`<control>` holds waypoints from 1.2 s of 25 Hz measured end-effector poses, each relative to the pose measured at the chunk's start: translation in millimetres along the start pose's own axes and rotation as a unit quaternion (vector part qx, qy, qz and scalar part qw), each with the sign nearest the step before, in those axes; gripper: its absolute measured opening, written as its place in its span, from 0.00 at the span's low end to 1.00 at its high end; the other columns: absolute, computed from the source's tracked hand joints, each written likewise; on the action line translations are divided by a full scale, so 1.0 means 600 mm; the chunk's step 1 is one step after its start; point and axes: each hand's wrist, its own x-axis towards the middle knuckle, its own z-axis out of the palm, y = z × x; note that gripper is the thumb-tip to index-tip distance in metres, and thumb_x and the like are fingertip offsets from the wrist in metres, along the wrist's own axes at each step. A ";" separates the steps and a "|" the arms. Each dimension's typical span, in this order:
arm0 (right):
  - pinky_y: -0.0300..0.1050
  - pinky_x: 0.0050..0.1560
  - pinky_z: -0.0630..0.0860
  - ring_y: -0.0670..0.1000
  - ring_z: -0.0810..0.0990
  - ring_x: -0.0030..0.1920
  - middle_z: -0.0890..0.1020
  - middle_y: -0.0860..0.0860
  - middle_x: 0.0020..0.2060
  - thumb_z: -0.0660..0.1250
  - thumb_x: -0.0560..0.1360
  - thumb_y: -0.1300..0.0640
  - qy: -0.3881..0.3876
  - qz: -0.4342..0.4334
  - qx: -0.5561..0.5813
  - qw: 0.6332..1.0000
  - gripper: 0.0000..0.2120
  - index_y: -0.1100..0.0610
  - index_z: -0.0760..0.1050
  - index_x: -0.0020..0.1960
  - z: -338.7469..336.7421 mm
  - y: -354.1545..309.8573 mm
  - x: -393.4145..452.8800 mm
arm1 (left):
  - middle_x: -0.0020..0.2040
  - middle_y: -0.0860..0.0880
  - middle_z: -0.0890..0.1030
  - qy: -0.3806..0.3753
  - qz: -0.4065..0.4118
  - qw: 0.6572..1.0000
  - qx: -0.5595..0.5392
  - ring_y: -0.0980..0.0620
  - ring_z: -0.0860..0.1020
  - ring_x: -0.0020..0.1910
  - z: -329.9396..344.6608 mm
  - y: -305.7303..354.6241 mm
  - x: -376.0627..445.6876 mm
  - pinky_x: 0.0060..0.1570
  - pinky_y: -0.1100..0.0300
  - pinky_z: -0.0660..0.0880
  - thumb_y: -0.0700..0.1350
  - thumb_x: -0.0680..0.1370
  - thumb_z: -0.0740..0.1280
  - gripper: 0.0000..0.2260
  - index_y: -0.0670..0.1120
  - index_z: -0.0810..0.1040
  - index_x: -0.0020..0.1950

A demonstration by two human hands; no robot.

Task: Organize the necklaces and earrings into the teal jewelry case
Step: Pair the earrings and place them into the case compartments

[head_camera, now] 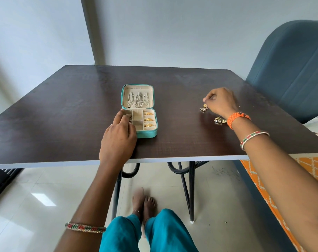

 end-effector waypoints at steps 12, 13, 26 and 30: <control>0.31 0.22 0.68 0.45 0.74 0.32 0.81 0.53 0.38 0.65 0.74 0.68 -0.113 0.104 0.197 0.968 0.08 0.62 0.81 0.47 -0.009 0.002 0.026 | 0.76 0.53 0.60 0.004 0.008 1.000 0.004 0.47 0.72 0.64 0.000 0.000 0.000 0.57 0.50 0.76 0.49 0.82 0.51 0.18 0.47 0.68 0.70; 0.31 0.23 0.67 0.45 0.73 0.33 0.81 0.53 0.38 0.65 0.74 0.68 -0.098 0.094 0.188 0.973 0.07 0.61 0.82 0.47 -0.012 0.005 0.025 | 0.76 0.53 0.60 0.004 0.009 1.000 0.003 0.47 0.73 0.64 0.000 0.000 -0.001 0.57 0.50 0.76 0.48 0.82 0.51 0.18 0.47 0.68 0.70; 0.40 0.32 0.67 0.53 0.71 0.31 0.77 0.57 0.37 0.73 0.68 0.58 -0.139 0.101 0.036 0.985 0.12 0.65 0.81 0.48 -0.022 -0.031 0.037 | 0.75 0.53 0.61 0.015 0.009 1.000 0.001 0.47 0.74 0.62 -0.008 0.007 -0.005 0.57 0.50 0.74 0.47 0.82 0.51 0.17 0.46 0.69 0.69; 0.37 0.28 0.60 0.45 0.62 0.29 0.68 0.48 0.32 0.67 0.74 0.58 -0.250 0.222 0.237 0.912 0.04 0.55 0.76 0.40 -0.050 -0.043 0.029 | 0.74 0.53 0.62 0.019 0.007 1.000 0.006 0.45 0.74 0.60 -0.007 0.007 -0.006 0.57 0.50 0.73 0.47 0.82 0.51 0.17 0.45 0.70 0.68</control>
